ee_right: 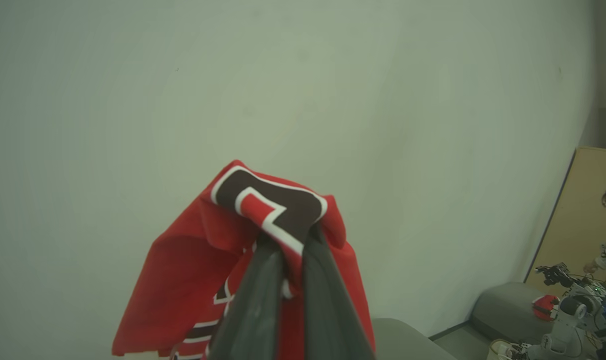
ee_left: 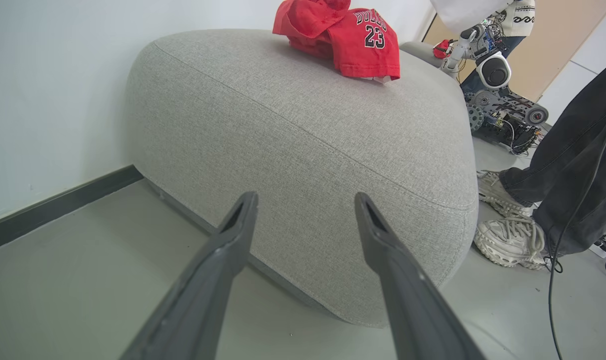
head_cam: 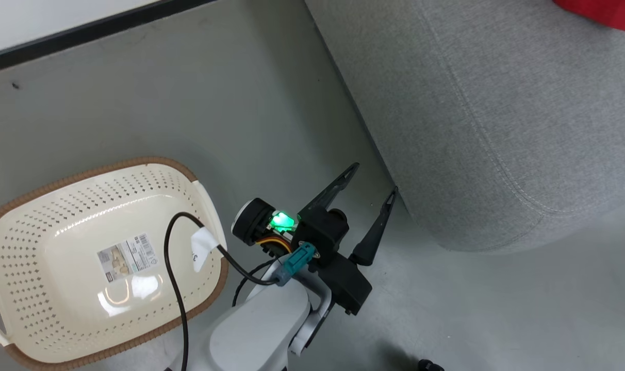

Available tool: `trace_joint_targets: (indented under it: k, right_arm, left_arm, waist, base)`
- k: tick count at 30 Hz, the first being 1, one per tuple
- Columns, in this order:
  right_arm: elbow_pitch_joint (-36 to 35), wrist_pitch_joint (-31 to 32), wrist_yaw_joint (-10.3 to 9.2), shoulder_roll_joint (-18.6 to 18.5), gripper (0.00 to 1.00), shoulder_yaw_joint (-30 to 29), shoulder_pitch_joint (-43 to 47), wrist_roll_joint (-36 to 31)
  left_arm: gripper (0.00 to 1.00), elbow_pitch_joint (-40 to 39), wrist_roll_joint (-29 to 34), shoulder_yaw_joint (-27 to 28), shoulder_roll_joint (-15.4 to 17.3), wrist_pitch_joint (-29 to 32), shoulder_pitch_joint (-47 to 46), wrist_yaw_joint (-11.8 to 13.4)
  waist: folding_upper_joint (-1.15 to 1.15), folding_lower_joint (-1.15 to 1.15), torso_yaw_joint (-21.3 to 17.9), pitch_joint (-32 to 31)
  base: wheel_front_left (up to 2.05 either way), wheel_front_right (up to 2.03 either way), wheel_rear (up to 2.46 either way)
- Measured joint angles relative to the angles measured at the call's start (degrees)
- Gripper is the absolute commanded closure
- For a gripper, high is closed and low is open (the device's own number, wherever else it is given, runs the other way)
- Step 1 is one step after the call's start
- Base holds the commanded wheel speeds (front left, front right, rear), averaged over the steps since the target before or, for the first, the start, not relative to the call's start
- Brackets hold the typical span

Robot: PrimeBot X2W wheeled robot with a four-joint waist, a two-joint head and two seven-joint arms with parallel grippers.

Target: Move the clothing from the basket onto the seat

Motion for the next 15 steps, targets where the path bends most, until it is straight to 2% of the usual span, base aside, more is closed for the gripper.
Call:
trace_joint_targets:
  k: [9, 15]
  right_arm:
    - [8.5, 0.0, 0.00, -4.4, 1.00, -2.4, -6.4, -0.9]
    - [14.4, 0.0, 0.00, -5.7, 1.00, -6.2, -11.0, -0.9]
  left_arm:
    - [0.00, 2.0, 0.0, -1.9, 0.1, 0.0, -0.5, 0.0]
    - [0.00, 1.4, -0.7, -4.2, 0.1, 0.0, -0.6, 0.0]
  waist:
    - [0.00, 0.00, 2.7, 5.8]
    - [0.00, 0.00, 4.6, 9.4]
  base:
    - [0.00, 0.00, 0.00]
    - [0.00, 0.00, 0.00]
